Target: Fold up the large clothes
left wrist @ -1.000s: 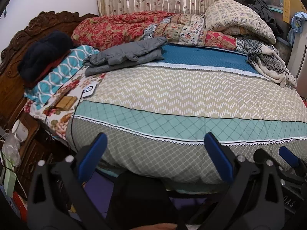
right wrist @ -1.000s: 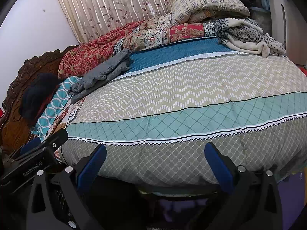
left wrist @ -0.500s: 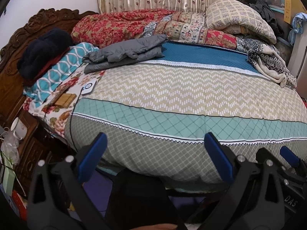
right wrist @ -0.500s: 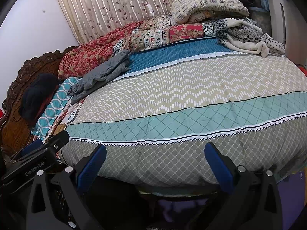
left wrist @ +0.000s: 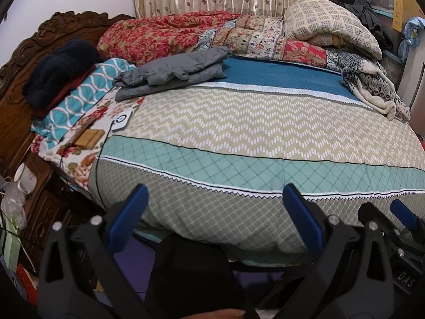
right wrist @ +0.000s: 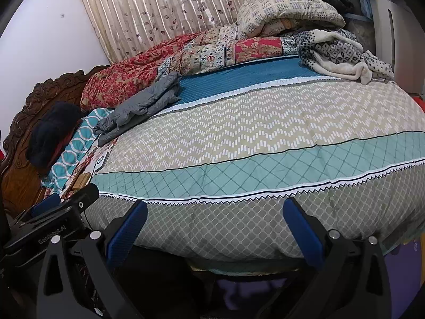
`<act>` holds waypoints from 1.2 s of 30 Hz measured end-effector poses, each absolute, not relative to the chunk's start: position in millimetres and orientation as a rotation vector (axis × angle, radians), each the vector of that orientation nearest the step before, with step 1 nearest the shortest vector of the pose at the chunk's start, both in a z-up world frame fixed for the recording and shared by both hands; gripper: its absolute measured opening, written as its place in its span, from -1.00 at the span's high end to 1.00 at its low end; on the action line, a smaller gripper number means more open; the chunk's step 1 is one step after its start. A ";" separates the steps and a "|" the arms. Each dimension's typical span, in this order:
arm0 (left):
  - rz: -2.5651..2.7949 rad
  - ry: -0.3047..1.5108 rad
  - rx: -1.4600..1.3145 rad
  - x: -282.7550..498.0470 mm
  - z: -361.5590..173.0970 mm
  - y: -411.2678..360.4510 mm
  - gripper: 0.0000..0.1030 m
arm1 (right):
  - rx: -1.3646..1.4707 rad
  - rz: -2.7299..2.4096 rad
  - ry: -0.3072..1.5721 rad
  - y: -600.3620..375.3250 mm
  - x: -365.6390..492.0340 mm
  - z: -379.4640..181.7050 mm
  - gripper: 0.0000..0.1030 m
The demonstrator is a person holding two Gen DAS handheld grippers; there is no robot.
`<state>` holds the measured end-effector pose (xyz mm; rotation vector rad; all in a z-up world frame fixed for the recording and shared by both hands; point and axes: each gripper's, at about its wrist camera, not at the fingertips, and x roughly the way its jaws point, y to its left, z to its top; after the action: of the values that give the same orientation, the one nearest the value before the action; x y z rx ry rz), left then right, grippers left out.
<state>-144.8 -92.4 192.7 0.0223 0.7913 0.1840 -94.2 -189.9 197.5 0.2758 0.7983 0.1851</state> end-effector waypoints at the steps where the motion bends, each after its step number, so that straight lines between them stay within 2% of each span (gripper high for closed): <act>1: 0.184 0.792 0.023 -145.1 192.0 -92.7 -0.88 | 0.274 0.185 0.798 -190.0 -94.1 197.7 -0.59; 36: 0.192 0.829 0.043 -136.5 189.4 -85.6 -0.88 | 0.260 0.179 0.772 -197.2 -95.3 203.5 -0.58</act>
<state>-136.5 -85.6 189.4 0.0431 0.8292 0.1921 -95.3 -197.2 203.5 0.2598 0.7719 0.1789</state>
